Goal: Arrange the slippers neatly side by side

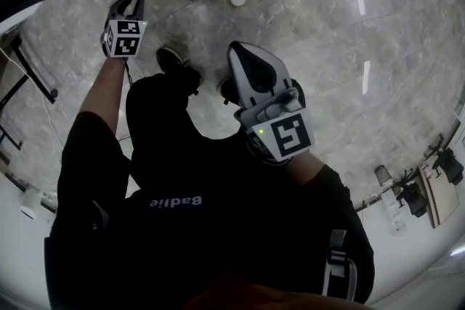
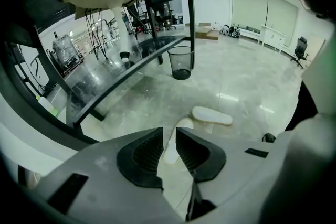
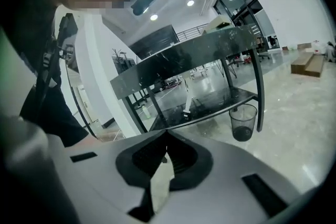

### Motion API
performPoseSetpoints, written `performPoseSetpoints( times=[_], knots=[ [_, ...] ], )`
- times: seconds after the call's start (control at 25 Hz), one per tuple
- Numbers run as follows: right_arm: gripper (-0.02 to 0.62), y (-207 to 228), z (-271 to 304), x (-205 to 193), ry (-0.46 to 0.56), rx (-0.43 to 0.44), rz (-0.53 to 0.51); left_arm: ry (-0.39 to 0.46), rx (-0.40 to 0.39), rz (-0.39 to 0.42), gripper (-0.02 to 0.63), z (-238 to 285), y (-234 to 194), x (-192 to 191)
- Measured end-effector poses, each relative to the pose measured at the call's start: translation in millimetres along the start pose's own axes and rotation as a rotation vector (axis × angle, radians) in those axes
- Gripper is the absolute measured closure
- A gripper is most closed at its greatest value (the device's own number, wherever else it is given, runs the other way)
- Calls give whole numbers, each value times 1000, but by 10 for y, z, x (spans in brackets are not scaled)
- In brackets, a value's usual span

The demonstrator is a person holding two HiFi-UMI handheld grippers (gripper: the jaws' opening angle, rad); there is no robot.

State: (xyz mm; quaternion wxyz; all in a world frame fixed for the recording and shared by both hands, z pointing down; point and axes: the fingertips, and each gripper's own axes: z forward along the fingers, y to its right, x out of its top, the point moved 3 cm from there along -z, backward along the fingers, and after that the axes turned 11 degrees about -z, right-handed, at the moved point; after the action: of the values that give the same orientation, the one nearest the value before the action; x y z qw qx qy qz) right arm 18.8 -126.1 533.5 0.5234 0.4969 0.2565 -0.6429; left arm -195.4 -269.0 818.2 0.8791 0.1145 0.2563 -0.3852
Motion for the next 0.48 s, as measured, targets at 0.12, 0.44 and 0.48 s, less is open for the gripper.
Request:
performPoseSetpoints(
  times=[0.12, 0.44, 0.48],
  knots=[
    [595, 22, 250, -425, 5, 24, -12, -7, 5, 45, 555, 507, -92, -324],
    [595, 116, 781, -1531, -5, 84, -91, -31, -38, 364, 555, 1779, -193, -1230],
    [595, 137, 823, -1640, -12, 85, -97, -45, -43, 408, 555, 1921, -210, -1331]
  ],
)
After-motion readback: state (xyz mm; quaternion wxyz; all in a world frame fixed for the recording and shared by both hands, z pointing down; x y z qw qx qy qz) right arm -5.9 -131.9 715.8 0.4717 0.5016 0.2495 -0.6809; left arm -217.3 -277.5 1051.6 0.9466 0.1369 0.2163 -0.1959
